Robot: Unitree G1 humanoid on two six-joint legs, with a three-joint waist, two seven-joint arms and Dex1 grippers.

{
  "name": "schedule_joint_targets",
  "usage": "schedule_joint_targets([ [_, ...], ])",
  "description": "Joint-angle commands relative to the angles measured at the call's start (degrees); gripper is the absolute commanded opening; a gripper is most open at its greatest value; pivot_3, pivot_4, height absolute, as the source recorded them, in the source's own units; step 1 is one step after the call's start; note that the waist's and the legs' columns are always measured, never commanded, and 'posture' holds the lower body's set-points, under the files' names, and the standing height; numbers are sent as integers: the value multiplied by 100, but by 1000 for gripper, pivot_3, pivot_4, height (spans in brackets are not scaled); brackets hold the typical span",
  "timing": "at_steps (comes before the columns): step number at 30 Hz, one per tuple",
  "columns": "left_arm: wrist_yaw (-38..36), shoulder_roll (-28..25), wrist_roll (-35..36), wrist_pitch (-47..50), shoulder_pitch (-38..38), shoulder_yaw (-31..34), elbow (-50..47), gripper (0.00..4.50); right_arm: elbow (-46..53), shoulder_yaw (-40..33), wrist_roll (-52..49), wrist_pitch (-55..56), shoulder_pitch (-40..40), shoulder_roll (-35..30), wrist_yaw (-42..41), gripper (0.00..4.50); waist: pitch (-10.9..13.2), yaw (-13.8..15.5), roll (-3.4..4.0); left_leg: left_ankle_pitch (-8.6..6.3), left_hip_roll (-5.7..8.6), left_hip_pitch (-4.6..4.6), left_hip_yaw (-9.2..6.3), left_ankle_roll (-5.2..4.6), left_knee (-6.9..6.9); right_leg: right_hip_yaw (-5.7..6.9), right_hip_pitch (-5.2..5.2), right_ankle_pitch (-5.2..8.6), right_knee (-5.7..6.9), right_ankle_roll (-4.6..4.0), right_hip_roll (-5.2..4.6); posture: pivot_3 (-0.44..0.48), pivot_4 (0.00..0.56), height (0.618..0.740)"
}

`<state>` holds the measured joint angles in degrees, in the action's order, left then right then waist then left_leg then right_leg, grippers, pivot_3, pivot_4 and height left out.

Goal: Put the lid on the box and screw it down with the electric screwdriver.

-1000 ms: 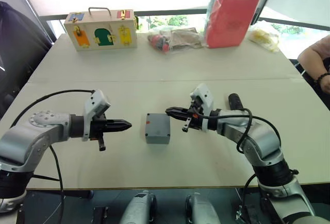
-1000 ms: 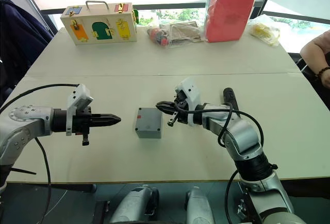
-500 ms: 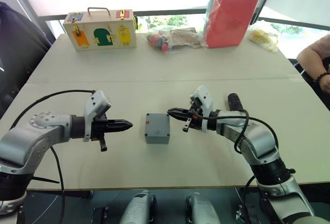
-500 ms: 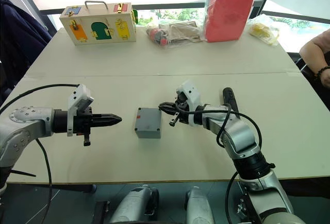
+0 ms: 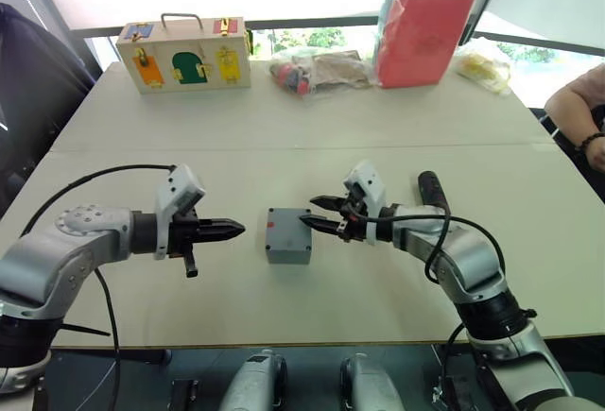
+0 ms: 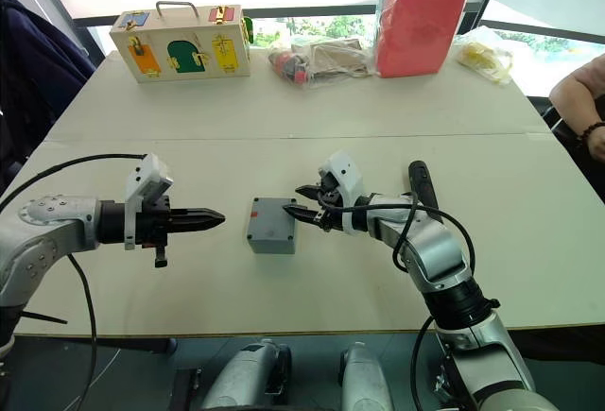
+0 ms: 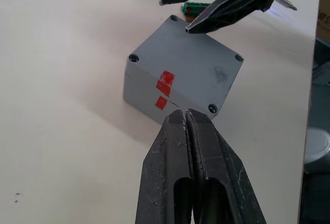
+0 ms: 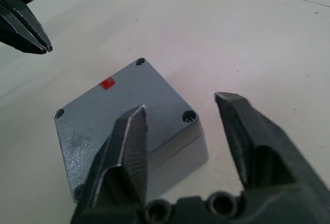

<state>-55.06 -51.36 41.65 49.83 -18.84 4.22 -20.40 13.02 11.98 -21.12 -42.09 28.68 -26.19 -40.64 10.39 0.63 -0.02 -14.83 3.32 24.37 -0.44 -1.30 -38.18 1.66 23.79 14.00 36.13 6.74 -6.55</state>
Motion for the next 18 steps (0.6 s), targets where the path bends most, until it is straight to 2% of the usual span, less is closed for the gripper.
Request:
schedule_joint_targets([
  [1, -232, -92, -56, -181, -374, -82, -139, 0, 763, -922, -674, -906, 353, -377, 38, 3143, 1, 14, 2, 0, 0, 0, 0, 0, 0, 0, 0, 0, 0, 0, -1, 0, 150, 740],
  [4, -548, -33, -146, -367, -832, -410, -104, 0, 761, -1896, -1247, -2427, 937, -629, 449, 3143, 1, 4, 1, 0, 2, 1, 0, 0, -1, 0, -1, 0, -1, 0, -4, 0, 150, 740],
  [6, -788, 79, -255, -554, -1146, -670, -30, 0, 616, -2230, -1430, -3258, 1341, -1076, 453, 3762, 3, 15, 4, 0, 1, 0, 0, -1, 1, 0, 0, 0, 0, 0, -2, 0, 150, 740],
  [7, -869, 131, -311, -626, -1251, -775, 5, 0, 559, -2282, -1503, -3612, 1488, -1272, 415, 3870, 3, 21, 4, 0, 1, 2, 0, -1, 0, 1, 1, 0, 2, -1, -3, 0, 150, 740],
  [9, -1096, 362, -554, -903, -1619, -1151, 207, 0, 153, -1880, -1495, -4640, 1939, -2158, 274, 4438, 2, 13, 4, -1, 0, 2, -1, -2, 2, 2, -2, 0, -4, -2, -3, 0, 150, 740],
  [11, -1347, 589, -768, -1189, -1880, -1475, 409, 0, -69, -1081, -1593, -4864, 2059, -3235, -310, 4438, 3, 29, 5, -18, 2, 3, 5, -31, 1, 2, -3, 0, -7, -2, -9, 0, 150, 740],
  [13, -1489, 741, -960, -1396, -2004, -1684, 545, 0, -431, -723, -1693, -4976, 2164, -3640, -548, 4438, 1, -8, 0, -30, 7, 6, 6, -53, -3, 6, -7, 1, -12, -1, -15, 0, 150, 740],
  [15, -1635, 906, -1198, -1672, -2132, -1897, 730, 0, -1066, -310, -1713, -5041, 2302, -3880, -544, 4438, 1, -121, -1, -36, 5, 1, 25, -64, -7, -2, -10, -1, -16, 1, -20, 0, 150, 740],
  [18, -1740, 1142, -1392, -1909, -2291, -2046, 923, 0, -1743, 315, -1683, -5041, 2406, -4170, -564, 4438, 1, -140, 0, -37, 4, 0, 28, -65, -8, -4, -8, 0, -11, 2, -21, 0, 150, 740],
])
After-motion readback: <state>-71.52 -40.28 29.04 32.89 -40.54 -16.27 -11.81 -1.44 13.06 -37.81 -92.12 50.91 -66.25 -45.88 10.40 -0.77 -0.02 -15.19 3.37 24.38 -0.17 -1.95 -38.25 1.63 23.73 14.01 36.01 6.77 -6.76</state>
